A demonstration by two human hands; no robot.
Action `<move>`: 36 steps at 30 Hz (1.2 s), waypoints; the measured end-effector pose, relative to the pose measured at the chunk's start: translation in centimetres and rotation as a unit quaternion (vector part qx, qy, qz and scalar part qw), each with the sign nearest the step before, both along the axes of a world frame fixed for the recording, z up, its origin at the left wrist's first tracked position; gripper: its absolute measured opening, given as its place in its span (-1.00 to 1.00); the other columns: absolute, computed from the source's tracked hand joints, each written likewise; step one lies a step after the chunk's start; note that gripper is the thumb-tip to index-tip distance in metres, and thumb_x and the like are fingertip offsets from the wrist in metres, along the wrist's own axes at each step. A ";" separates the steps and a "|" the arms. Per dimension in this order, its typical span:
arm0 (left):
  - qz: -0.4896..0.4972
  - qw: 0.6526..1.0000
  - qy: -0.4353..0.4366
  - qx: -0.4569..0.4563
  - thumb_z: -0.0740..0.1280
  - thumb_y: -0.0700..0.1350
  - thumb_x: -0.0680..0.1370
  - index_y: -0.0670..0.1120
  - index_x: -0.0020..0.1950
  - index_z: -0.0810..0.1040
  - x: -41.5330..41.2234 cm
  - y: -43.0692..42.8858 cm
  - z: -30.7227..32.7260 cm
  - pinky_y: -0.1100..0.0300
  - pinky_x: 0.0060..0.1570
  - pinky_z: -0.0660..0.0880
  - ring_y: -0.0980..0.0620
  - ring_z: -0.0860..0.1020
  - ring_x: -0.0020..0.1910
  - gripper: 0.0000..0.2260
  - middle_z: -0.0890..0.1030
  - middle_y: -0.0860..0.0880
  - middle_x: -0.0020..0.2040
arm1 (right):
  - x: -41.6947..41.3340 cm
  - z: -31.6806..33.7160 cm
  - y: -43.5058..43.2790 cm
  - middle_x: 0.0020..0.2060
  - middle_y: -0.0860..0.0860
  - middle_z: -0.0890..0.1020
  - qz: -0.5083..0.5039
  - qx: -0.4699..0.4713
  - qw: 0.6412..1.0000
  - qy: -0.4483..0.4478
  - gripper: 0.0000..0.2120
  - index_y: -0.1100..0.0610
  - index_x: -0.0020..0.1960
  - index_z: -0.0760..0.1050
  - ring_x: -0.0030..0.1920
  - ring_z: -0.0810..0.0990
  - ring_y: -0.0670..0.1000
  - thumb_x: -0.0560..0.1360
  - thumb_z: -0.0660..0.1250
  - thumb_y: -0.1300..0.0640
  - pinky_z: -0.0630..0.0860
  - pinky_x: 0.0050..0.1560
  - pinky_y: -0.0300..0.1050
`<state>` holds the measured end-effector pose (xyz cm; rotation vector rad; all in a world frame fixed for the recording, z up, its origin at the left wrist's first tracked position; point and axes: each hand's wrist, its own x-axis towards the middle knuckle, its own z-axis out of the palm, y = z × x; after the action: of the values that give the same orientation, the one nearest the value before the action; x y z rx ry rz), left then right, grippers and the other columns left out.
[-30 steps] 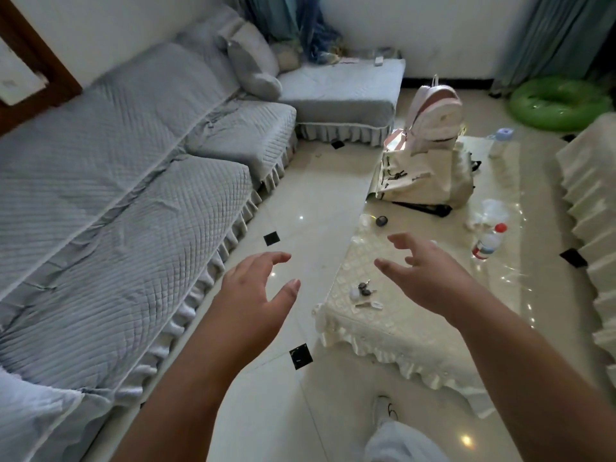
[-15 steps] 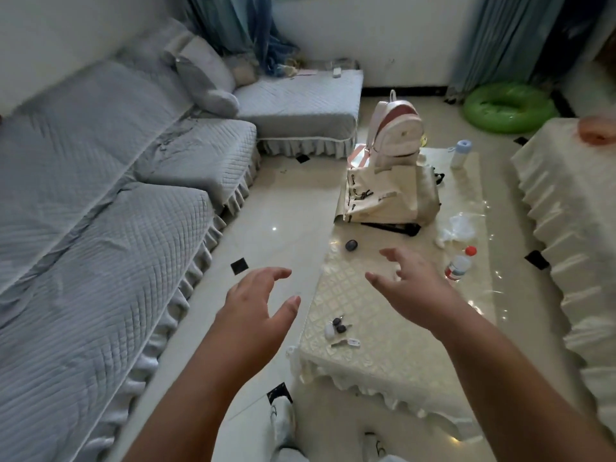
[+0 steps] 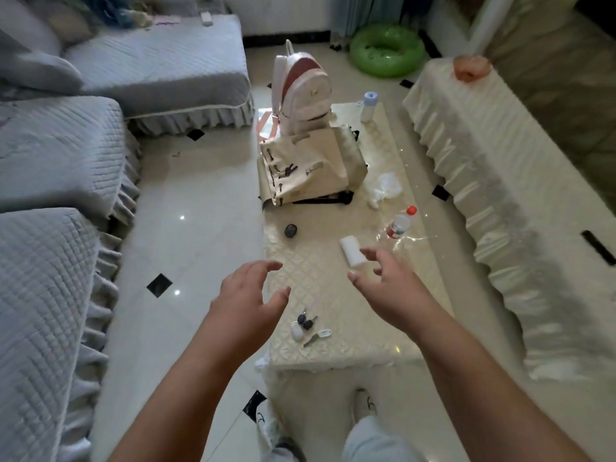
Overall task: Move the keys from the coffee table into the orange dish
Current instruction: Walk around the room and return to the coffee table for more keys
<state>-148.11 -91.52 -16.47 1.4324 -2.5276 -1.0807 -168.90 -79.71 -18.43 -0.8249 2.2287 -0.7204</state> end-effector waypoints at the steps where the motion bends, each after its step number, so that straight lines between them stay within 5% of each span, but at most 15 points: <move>1: -0.009 1.000 -0.003 0.010 0.22 0.19 0.53 0.24 0.33 0.36 -0.4 -0.6 -0.9 -0.06 0.28 0.37 0.13 0.33 0.33 -0.63 0.39 0.20 0.35 | 0.2 -1.0 -0.2 0.40 -0.06 0.39 -0.007 0.005 1.000 0.001 -0.47 -0.10 0.42 0.32 0.30 0.45 -0.03 0.49 0.31 -0.17 0.44 0.26 0.05; 10: -0.002 1.000 -0.017 0.024 0.22 0.17 0.53 0.22 0.31 0.37 -3.2 -5.5 -9.1 -0.09 0.29 0.34 0.10 0.32 0.35 -0.66 0.40 0.18 0.33 | -0.9 -11.0 -3.4 0.39 -0.06 0.38 0.001 0.061 0.998 0.009 -0.50 -0.08 0.41 0.32 0.26 0.47 -0.03 0.51 0.30 -0.15 0.39 0.10 -0.11; 24: 0.061 0.992 -0.086 0.068 0.23 0.07 0.53 0.11 0.28 0.47 -4.7 -4.9 -31.4 -0.11 0.32 0.29 -0.04 0.34 0.33 -0.68 0.43 0.04 0.33 | -1.6 -31.2 -5.6 0.38 0.05 0.40 0.074 0.139 0.987 0.026 -0.50 0.02 0.41 0.37 0.30 0.47 0.08 0.51 0.34 -0.06 0.39 0.24 -0.05; 29: 0.060 0.987 -0.123 0.086 0.24 0.07 0.53 0.12 0.28 0.49 -4.8 -3.0 -39.1 -0.11 0.31 0.30 -0.04 0.30 0.36 -0.68 0.38 0.09 0.37 | -0.4 -38.6 -4.4 0.35 0.04 0.41 0.123 0.186 0.974 0.031 -0.54 -0.02 0.38 0.40 0.30 0.45 0.13 0.51 0.32 -0.07 0.40 0.28 0.14; 36: 0.104 0.973 -0.177 0.102 0.26 0.10 0.49 0.14 0.30 0.46 -5.5 -1.1 -48.1 -0.10 0.22 0.32 -0.07 0.32 0.34 -0.63 0.36 0.09 0.37 | 1.0 -46.8 -1.7 0.35 -0.01 0.42 0.194 0.247 0.937 0.153 -0.59 -0.14 0.32 0.46 0.36 0.33 0.14 0.47 0.31 -0.11 0.28 0.27 0.18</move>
<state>-153.59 -92.58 -64.62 2.0586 -2.4577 -1.1664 -167.86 -81.39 -65.27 -1.1171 2.2567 0.1681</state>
